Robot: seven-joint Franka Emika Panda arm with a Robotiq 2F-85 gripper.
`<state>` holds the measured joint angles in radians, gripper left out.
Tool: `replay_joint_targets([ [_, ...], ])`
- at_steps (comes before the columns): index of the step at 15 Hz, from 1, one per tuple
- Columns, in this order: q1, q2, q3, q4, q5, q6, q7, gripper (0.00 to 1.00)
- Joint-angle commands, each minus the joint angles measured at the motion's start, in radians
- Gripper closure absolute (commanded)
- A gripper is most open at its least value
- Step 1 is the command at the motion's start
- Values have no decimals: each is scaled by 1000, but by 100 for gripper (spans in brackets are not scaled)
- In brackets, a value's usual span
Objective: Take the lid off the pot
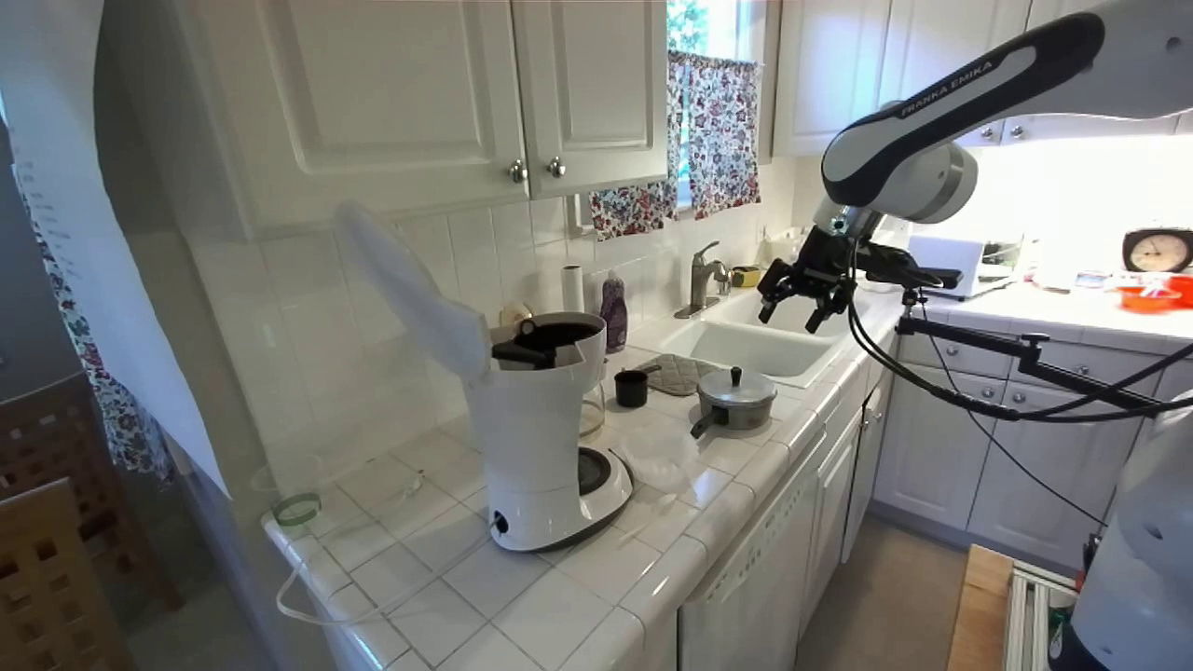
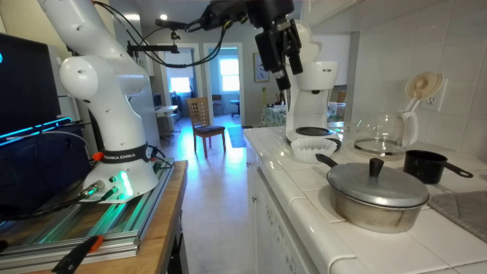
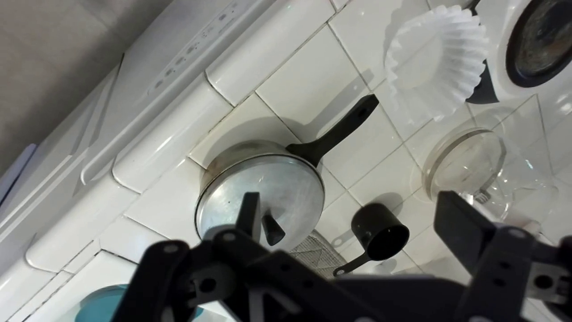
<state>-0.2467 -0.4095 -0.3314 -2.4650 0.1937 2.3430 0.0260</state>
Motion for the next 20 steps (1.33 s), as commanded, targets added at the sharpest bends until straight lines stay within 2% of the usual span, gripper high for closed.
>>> replay_joint_targets([
  [1, -12, 1, 11, 2, 6, -4, -4, 0],
  [8, -12, 1, 12, 2, 6, -4, -4, 0],
  [12, -25, 45, 1, 45, -10, -14, -8, 0],
  [20, -13, 181, -60, 192, 4, -155, -188, 0],
])
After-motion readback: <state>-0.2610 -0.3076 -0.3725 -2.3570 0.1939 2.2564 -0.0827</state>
